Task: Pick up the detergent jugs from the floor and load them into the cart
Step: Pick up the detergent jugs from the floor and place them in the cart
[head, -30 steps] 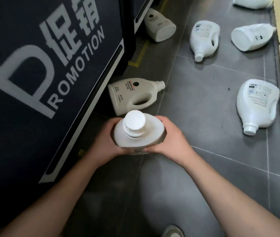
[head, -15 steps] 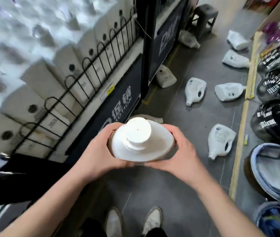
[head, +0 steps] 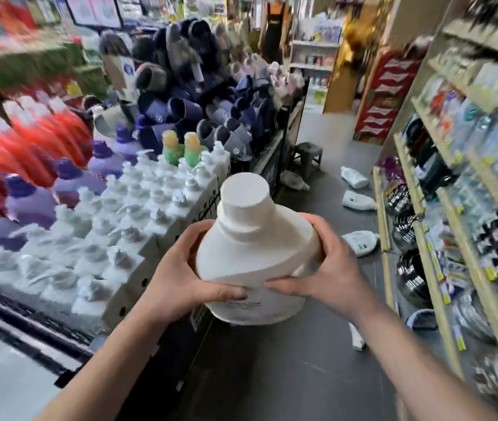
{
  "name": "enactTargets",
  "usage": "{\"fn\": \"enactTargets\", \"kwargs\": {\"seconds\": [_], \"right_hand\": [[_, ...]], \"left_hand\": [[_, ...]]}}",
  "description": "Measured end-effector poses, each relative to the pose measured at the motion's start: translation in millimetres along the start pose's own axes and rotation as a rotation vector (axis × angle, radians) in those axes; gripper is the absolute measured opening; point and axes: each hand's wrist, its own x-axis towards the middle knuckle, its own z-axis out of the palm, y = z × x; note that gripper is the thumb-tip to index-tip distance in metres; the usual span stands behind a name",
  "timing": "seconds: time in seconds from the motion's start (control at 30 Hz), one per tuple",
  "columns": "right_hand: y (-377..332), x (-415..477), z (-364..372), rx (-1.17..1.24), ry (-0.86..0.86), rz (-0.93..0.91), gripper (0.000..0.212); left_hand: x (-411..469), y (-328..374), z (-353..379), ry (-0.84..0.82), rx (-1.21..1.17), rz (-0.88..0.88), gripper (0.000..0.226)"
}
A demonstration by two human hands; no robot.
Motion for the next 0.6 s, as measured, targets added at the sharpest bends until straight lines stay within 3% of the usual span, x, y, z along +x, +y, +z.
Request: {"fn": "enactTargets", "kwargs": {"seconds": [0.2,0.4,0.6], "right_hand": [[-29.2,-0.6,2.2,0.092,-0.045,-0.001,0.091],[-37.7,9.3,8.2,0.135,-0.111,-0.086,0.092],[-36.4,21.7,12.1,0.235,-0.227,-0.170,0.089]], "left_hand": [[-15.3,10.2,-9.1,0.073,-0.116,0.020,0.107],[-35.6,35.3,-22.4,0.175,-0.035,0.036,0.094],[-54.4,49.7,-22.6,0.275,0.020,0.011,0.099]]}}
